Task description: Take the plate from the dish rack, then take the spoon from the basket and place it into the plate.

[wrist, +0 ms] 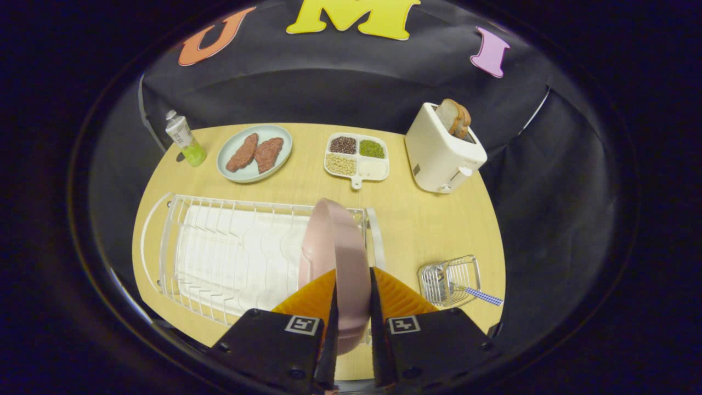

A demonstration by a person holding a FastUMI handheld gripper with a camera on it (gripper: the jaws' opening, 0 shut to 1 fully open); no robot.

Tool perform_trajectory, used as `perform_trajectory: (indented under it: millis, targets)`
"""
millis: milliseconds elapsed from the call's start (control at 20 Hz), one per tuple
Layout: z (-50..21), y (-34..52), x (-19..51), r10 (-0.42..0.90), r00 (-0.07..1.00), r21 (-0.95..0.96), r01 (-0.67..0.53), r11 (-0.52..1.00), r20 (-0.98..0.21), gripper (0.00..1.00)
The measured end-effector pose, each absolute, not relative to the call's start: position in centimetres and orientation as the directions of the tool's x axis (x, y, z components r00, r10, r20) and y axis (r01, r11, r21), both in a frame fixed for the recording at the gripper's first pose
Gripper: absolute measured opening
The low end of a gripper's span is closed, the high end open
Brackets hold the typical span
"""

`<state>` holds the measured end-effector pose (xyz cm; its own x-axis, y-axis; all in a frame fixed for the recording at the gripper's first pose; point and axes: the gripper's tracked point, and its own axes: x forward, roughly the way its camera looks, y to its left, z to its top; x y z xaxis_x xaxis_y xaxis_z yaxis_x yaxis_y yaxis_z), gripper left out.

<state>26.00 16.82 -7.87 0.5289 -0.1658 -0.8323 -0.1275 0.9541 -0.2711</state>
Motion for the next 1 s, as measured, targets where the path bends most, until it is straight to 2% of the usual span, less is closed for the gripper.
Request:
perform_trajectory:
  millis: [200,450,600,800,1000]
  targets:
    - [-7.3,16.6,25.5,-0.258,0.563,-0.359,-0.074,0.930,-0.785,0.25]
    - [-5.0,17.1,24.8,-0.381,0.642,-0.491,0.008,0.871,-0.666,0.24]
    - [-3.4,17.5,24.5,-0.406,0.693,-0.509,0.065,0.858,-0.596,0.24]
    - [-2.0,18.1,22.7,-0.351,0.740,-0.476,0.047,0.878,-0.574,0.24]
    - [-2.7,19.1,19.3,-0.148,0.768,-0.287,-0.049,0.957,-0.623,0.24]
